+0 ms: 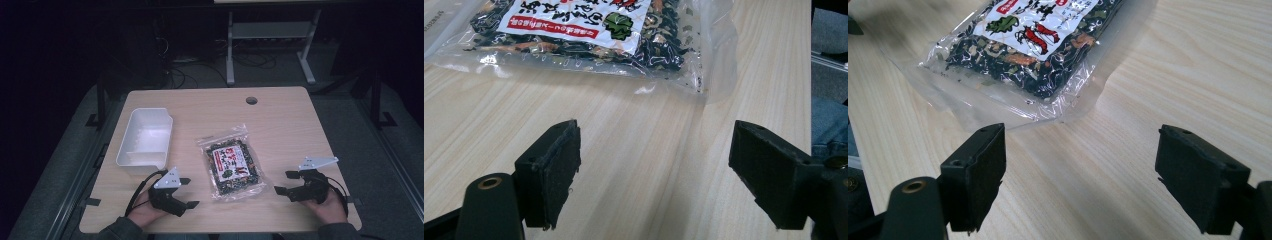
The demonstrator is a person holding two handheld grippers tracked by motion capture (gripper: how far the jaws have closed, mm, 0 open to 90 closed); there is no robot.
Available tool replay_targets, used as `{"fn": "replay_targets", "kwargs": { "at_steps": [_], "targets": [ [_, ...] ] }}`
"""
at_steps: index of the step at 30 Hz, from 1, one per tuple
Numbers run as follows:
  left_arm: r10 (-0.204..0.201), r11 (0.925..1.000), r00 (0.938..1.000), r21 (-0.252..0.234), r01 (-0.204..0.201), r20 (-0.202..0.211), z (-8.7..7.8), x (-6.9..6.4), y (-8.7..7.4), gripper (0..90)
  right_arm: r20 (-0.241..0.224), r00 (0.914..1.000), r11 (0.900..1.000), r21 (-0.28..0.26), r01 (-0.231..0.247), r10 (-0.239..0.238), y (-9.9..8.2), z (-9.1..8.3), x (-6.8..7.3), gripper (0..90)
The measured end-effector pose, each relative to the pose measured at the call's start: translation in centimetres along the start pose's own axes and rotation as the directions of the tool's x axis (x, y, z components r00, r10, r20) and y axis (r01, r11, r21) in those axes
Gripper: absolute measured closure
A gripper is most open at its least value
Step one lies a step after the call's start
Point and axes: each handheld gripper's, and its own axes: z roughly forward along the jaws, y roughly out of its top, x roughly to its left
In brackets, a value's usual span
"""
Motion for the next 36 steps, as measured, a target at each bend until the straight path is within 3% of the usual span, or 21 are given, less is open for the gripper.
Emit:
{"fn": "replay_targets", "kwargs": {
  "at_steps": [9, 16, 25, 30, 34, 36],
  "targets": [
    [0.016, 0.9998, 0.9999, 0.009, -0.016, 0.004, 0.4, -0.2, 0.0, 20.4, -0.024, 0.9997, 0.9999, 0.011, 0.004, -0.003, 1.0, 1.1, -0.4, 18.9],
    [0.015, 0.9999, 0.9999, 0.007, -0.015, -0.008, 0.4, 0.1, 0.0, 20.8, -0.062, 0.9977, 0.9995, 0.012, -0.027, 0.028, 2.1, 1.8, -1.2, 17.4],
    [0.016, 0.9998, 0.9998, -0.006, -0.017, -0.015, 0.2, 0.0, 0.0, 21.3, -0.043, 0.9988, 0.9996, 0.010, -0.026, 0.026, 5.4, 2.5, -3.0, 21.5],
    [0.014, 0.9999, 0.9998, -0.008, -0.014, -0.013, 0.2, 0.1, 0.0, 21.3, -0.045, 0.9989, 0.9993, 0.035, -0.015, 0.016, 6.8, 3.4, -3.4, 21.4],
    [0.012, 0.9998, 0.9999, -0.013, -0.012, -0.012, 0.1, 0.2, 0.0, 21.3, -0.041, 0.9991, 0.9962, 0.086, 0.015, -0.012, 8.6, 4.6, -3.4, 21.2],
    [0.012, 0.9998, 0.9999, -0.013, -0.012, -0.012, 0.1, 0.2, 0.0, 21.3, -0.041, 0.9990, 0.9965, 0.080, 0.020, -0.017, 8.8, 4.8, -3.4, 21.2]
  ]
}}
